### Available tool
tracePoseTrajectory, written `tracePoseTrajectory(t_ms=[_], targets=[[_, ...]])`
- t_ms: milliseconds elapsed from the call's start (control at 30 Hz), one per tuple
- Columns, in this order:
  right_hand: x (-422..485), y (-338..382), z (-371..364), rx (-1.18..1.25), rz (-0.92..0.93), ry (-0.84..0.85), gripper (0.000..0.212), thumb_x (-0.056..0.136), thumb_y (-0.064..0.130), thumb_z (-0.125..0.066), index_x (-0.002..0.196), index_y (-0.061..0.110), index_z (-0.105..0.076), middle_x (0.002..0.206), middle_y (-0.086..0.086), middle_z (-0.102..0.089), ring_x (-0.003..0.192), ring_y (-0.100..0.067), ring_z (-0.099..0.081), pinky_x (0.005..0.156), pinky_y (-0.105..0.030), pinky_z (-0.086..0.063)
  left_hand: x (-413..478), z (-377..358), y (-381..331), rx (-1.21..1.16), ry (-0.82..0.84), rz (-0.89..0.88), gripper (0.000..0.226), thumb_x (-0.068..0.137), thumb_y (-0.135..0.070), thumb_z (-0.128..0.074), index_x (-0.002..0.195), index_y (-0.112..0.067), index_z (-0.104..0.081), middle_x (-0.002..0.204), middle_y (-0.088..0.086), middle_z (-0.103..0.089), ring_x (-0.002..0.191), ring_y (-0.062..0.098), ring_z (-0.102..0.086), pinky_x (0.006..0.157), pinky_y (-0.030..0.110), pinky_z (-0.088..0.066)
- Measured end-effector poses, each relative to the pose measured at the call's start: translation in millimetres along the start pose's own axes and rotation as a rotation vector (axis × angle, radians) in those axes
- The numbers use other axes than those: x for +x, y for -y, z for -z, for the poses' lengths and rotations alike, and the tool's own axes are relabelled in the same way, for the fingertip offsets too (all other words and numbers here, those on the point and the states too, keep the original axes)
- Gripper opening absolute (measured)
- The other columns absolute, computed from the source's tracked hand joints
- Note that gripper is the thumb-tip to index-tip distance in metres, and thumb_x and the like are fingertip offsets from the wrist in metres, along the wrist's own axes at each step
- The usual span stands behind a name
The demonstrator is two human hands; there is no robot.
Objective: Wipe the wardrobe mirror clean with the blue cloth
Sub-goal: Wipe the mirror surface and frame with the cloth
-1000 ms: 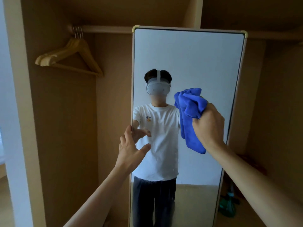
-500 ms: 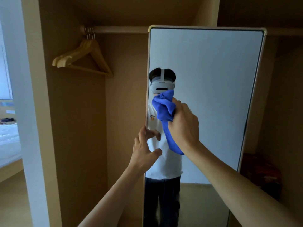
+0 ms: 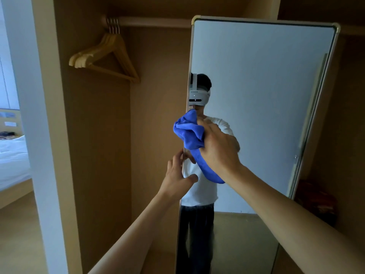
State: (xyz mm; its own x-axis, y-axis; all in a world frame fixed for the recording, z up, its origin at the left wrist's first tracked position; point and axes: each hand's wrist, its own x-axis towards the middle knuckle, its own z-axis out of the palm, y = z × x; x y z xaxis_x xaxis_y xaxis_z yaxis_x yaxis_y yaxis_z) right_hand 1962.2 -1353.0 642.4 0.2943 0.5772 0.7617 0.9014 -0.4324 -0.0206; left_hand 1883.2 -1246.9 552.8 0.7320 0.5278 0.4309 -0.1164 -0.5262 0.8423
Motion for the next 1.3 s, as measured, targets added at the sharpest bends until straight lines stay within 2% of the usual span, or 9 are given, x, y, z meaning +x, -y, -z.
tracePoseTrajectory(t_ms=[67, 200, 333, 500, 600, 800, 933, 1167, 1300], targets=[[1.7, -6.3, 4.2, 0.011, 0.019, 0.002, 0.049, 0.089, 0.010, -0.060, 0.137, 0.016, -0.052, 0.124, -0.008, -0.060, 0.097, -0.033, -0.062, 0.069, -0.034, -0.044, -2.9, 1.8, 1.4, -0.017, 0.018, -0.001, 0.064, 0.081, -0.004, -0.066, 0.106, -0.057, -0.038, 0.106, -0.055, -0.039, 0.128, 0.011, -0.036, 0.103, 0.034, -0.037], [6.1, -15.9, 17.2, -0.129, 0.162, 0.024, 0.029, 0.089, 0.022, -0.056, 0.117, 0.030, -0.057, 0.110, 0.007, -0.059, 0.102, -0.014, -0.058, 0.064, -0.028, -0.041, -9.1, 4.5, 9.2, -0.089, 0.074, -0.010, 0.057, 0.072, -0.013, -0.063, 0.116, -0.046, -0.047, 0.130, -0.020, -0.049, 0.127, 0.016, -0.038, 0.104, 0.044, -0.044], [11.1, -19.8, 26.7, -0.303, 0.278, 0.000, 0.035, 0.085, 0.012, -0.061, 0.119, 0.021, -0.064, 0.105, -0.004, -0.062, 0.095, -0.028, -0.060, 0.062, -0.032, -0.034, -12.8, 6.0, 16.8, -0.126, 0.115, 0.018, 0.057, 0.070, -0.018, -0.062, 0.122, -0.036, -0.047, 0.135, -0.013, -0.047, 0.126, 0.020, -0.042, 0.106, 0.048, -0.046], [4.6, -15.7, 9.7, -0.402, 0.387, -0.081, 0.029, 0.083, 0.002, -0.054, 0.106, 0.013, -0.067, 0.090, -0.010, -0.063, 0.083, -0.032, -0.058, 0.067, -0.040, -0.041, -19.1, 7.2, 35.2, -0.168, 0.169, 0.131, 0.058, 0.086, -0.010, -0.066, 0.113, -0.058, -0.046, 0.129, -0.012, -0.048, 0.115, 0.010, -0.057, 0.071, 0.011, -0.049], [-12.2, -19.1, -5.8, -0.378, 0.388, -0.064, 0.031, 0.085, 0.002, -0.052, 0.111, 0.013, -0.065, 0.092, -0.009, -0.062, 0.088, -0.032, -0.059, 0.072, -0.041, -0.044, -17.8, 8.6, 40.9, -0.168, 0.169, 0.164, 0.061, 0.090, -0.009, -0.065, 0.130, -0.050, -0.043, 0.123, -0.021, -0.049, 0.111, 0.005, -0.060, 0.063, 0.005, -0.046], [-63.5, -12.3, -39.3, -0.242, 0.328, 0.028, 0.030, 0.083, 0.008, -0.065, 0.113, 0.013, -0.068, 0.085, -0.005, -0.061, 0.079, -0.027, -0.059, 0.067, -0.040, -0.046, -21.6, 7.1, 42.3, -0.186, 0.171, 0.139, 0.072, 0.078, -0.012, -0.076, 0.142, -0.023, -0.045, 0.139, 0.008, -0.051, 0.123, 0.024, -0.058, 0.103, 0.041, -0.051], [-79.3, -10.7, -48.4, -0.222, 0.298, 0.092, 0.040, 0.083, 0.007, -0.066, 0.122, 0.014, -0.065, 0.092, -0.005, -0.063, 0.084, -0.026, -0.059, 0.070, -0.039, -0.047, -22.9, 6.5, 49.6, -0.180, 0.190, 0.126, 0.066, 0.080, -0.005, -0.080, 0.135, -0.017, -0.047, 0.138, 0.012, -0.052, 0.124, 0.026, -0.056, 0.104, 0.048, -0.050], [-52.1, -23.4, -22.1, -0.269, 0.265, 0.040, 0.047, 0.087, 0.007, -0.066, 0.133, 0.014, -0.060, 0.105, -0.010, -0.065, 0.095, -0.032, -0.061, 0.074, -0.044, -0.051, -26.6, 0.6, 53.7, -0.184, 0.163, 0.128, 0.080, 0.083, -0.009, -0.076, 0.147, -0.037, -0.036, 0.143, -0.001, -0.043, 0.130, 0.017, -0.048, 0.103, 0.038, -0.049], [-25.2, -37.3, 3.9, -0.303, 0.245, -0.074, 0.051, 0.083, 0.005, -0.070, 0.132, 0.015, -0.062, 0.105, -0.011, -0.066, 0.092, -0.034, -0.062, 0.069, -0.039, -0.049, -32.4, -3.4, 50.3, -0.155, 0.147, 0.038, 0.066, 0.074, -0.018, -0.074, 0.125, -0.052, -0.048, 0.141, -0.024, -0.040, 0.135, 0.018, -0.040, 0.108, 0.047, -0.044]])
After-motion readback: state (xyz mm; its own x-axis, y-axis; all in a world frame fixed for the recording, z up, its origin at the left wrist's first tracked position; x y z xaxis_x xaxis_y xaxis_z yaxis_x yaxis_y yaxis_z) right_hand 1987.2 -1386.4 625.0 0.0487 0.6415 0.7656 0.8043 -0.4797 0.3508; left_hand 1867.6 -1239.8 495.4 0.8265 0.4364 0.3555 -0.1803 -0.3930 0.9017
